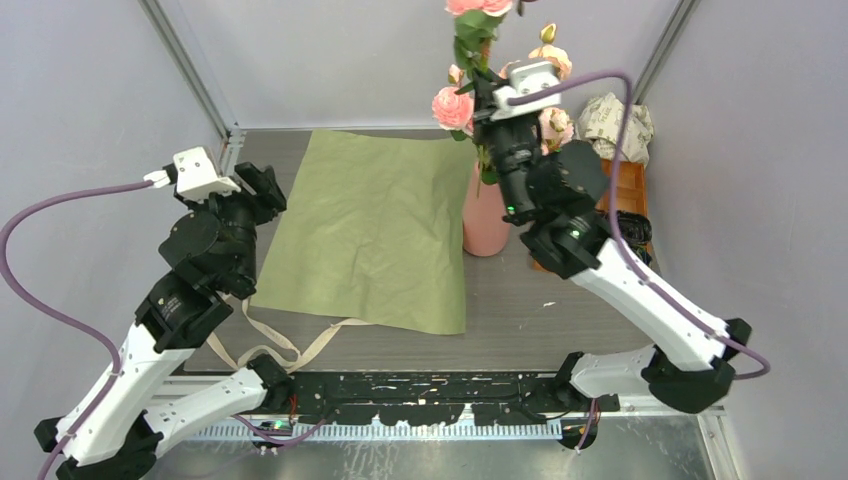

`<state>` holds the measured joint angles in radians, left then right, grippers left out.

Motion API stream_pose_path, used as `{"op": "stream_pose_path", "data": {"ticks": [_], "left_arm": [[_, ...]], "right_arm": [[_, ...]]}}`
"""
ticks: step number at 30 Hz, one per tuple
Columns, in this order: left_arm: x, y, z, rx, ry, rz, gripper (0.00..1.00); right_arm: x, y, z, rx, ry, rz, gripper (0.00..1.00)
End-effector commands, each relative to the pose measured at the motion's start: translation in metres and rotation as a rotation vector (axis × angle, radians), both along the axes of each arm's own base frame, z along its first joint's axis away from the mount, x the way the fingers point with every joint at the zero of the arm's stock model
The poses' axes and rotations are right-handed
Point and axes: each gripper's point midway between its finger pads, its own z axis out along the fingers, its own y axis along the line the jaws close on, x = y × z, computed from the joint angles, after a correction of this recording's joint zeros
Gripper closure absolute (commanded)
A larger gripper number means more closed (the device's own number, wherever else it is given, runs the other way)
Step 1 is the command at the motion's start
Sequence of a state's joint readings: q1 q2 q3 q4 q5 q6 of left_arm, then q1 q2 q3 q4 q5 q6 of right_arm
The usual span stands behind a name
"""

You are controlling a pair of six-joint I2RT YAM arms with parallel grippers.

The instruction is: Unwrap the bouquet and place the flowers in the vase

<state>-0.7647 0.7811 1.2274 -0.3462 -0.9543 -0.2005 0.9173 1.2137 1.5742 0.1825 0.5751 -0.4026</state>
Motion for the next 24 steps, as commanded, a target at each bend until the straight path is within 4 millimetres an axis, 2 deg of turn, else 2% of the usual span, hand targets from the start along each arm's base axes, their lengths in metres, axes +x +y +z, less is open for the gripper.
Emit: {"op": "stream_pose_path", "data": {"ticks": [1, 8, 15, 20, 24], "left_arm": [[0.0, -0.002, 0.02, -0.057, -0.045, -0.013, 0.37], [0.003, -0.005, 0.018, -0.045, -0.037, -0.011, 0.37], [0.007, -0.009, 0.015, -0.032, -0.027, -0.009, 0.37], [0.009, -0.011, 0.015, -0.028, -0.024, -0.011, 0.37], [0.01, -0.011, 0.014, -0.028, -0.023, -0.013, 0.37]], "right_arm": [[0.007, -0.011, 0.031, -0.038, -0.159, -0.158, 0.99], [0.014, -0.011, 0.044, -0.106, -0.231, -0.262, 0.99], [0.015, -0.014, 0.053, -0.113, -0.262, -0.278, 0.99], [0.024, -0.021, 0.046, -0.101, -0.243, -0.293, 0.99], [0.033, -0.027, 0.03, -0.076, -0.201, -0.293, 0.99]]}}
